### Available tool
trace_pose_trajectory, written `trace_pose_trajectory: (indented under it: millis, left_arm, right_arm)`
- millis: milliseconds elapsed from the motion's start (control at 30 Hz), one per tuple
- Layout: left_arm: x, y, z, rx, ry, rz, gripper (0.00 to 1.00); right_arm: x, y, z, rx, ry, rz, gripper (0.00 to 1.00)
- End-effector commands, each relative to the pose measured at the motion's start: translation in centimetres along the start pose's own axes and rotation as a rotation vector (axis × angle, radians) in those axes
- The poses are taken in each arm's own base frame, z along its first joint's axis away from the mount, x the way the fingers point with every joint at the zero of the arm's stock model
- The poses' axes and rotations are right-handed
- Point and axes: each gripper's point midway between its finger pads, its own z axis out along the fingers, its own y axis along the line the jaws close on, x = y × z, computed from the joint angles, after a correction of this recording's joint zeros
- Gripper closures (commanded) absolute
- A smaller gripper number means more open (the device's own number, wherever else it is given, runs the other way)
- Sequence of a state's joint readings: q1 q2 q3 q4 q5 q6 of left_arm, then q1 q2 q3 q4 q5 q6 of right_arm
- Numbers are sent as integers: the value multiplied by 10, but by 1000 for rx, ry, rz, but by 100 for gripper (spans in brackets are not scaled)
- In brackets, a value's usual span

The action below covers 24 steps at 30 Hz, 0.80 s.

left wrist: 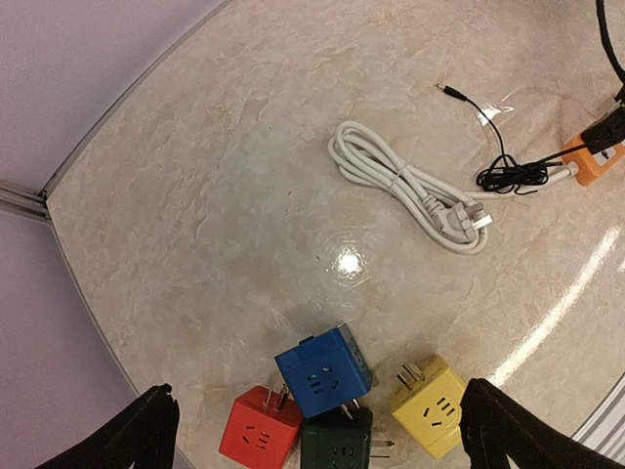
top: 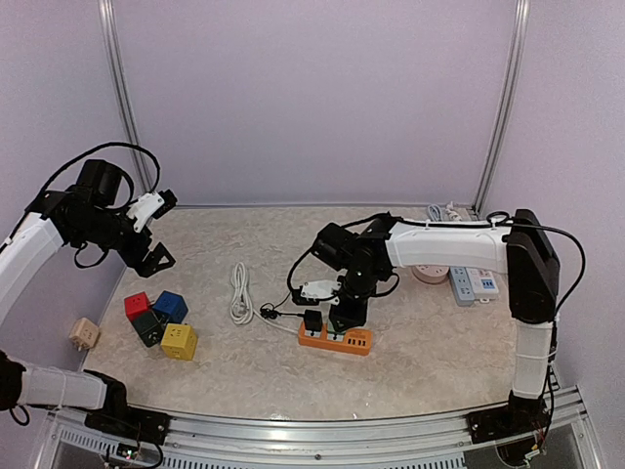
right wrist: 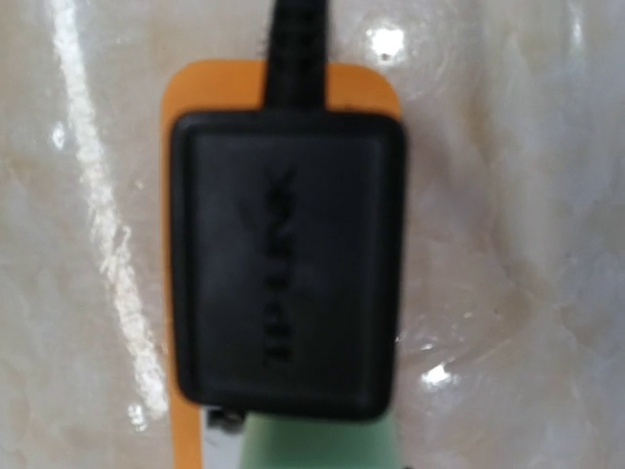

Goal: Insert the plug

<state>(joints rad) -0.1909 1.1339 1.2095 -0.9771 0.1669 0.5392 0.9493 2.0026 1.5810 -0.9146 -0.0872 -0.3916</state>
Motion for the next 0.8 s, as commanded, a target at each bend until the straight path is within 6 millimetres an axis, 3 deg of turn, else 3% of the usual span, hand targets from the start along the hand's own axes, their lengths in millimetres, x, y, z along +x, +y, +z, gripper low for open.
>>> trace_pose_trajectory:
  millis: [0,200,367,467,567,767]
  left_arm:
    - [1,4,-3,-20,-9,-7,1]
    - [2,6,-4,-27,-8,-8,1]
    - [1,6,-4,-29,-8,-10,1]
    - [1,7,-5,-31,-6,-11,1]
    - [0,8,-6,-37,-8,-12,1]
    - [1,10,-10,-53,-9,-6,1]
  right_arm:
    - [35,14,40,-12,147,23,100]
    - [71,23,74,41,285,38,100]
    - [79,21,75,77,325,34,100]
    - [72,14,71,104,305,42,100]
    - [68,-10,66,177,299,110,100]
    - [79,-74,51,315,264,322,100]
